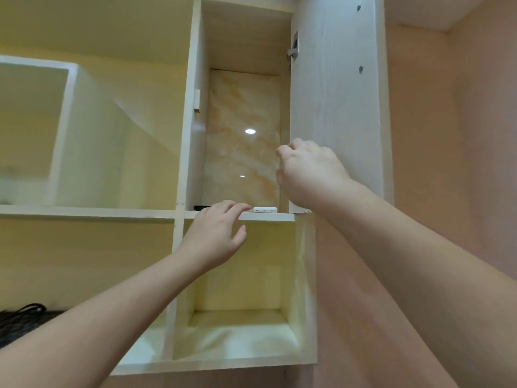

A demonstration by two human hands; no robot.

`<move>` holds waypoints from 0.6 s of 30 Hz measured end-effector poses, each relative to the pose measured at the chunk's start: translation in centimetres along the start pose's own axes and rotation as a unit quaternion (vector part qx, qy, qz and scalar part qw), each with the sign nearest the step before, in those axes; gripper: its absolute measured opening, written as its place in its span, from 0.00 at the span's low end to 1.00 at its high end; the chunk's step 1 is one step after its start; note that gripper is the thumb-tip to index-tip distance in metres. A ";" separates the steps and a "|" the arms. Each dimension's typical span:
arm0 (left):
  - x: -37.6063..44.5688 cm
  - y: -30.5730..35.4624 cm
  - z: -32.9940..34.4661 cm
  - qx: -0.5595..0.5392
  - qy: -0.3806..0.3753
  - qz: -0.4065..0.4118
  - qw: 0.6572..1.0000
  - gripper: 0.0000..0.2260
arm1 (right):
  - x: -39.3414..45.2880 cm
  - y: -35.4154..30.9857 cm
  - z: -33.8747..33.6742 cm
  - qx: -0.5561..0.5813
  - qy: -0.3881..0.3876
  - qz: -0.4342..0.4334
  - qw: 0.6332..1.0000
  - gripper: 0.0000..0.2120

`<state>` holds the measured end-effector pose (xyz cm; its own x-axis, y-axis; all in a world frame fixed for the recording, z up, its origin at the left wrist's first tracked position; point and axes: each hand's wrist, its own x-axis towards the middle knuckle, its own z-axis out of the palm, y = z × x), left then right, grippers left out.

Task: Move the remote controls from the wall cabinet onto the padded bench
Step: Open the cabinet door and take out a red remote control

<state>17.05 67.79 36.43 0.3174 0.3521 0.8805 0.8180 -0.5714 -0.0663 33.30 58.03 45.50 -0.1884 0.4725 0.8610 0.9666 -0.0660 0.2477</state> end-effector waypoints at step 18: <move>0.0 -2.9 -2.0 0.095 -0.059 -0.055 0.992 0.21 | 1.6 -4.4 9.6 0.344 -0.168 0.015 0.924 0.22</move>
<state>13.68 67.98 37.57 0.2660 0.4951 0.8271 0.9231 -0.3780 -0.0706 30.41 67.54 41.52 -0.2077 0.7328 0.6480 0.8737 0.4368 -0.2140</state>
